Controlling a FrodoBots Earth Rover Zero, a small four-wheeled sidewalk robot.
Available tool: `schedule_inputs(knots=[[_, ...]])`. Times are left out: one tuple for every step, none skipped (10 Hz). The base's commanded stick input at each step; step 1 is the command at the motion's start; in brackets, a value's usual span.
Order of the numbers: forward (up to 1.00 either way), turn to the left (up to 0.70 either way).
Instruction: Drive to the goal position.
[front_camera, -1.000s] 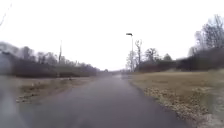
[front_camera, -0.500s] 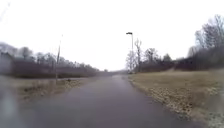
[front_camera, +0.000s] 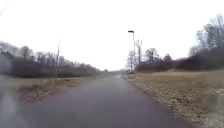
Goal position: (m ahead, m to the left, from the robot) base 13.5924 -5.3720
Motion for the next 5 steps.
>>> schedule_inputs(knots=[[0.7,0.0],[0.7,0.0],[0.7,0.0],[0.7,0.0],[0.7,0.0]])
